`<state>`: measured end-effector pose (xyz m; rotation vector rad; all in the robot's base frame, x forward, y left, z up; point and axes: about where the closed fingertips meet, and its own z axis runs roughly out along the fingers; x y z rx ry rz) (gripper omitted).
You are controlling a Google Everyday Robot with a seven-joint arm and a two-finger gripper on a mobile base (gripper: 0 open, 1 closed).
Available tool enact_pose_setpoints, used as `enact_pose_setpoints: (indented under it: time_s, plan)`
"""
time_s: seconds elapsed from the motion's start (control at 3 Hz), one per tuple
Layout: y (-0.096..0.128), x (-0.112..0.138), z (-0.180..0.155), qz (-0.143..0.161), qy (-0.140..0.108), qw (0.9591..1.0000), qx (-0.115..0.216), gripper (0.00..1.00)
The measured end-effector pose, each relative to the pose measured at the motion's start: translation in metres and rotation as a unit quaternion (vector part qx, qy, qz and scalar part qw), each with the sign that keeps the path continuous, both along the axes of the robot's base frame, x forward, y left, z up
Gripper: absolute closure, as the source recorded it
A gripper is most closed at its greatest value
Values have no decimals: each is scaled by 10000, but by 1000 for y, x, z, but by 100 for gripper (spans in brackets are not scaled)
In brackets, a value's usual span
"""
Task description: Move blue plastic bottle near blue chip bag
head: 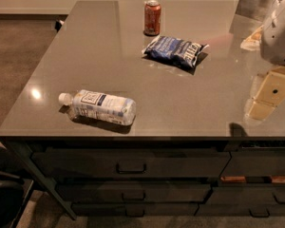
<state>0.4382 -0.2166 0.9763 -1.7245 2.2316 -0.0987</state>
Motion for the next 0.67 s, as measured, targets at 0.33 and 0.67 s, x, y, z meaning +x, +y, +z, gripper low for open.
enact_pose_setpoints:
  time_s: [0.33,0.67]
  plan:
    - [0,0,0,0,-1,10000,0,0]
    - [8,6,-2,98,115,9999,77,0]
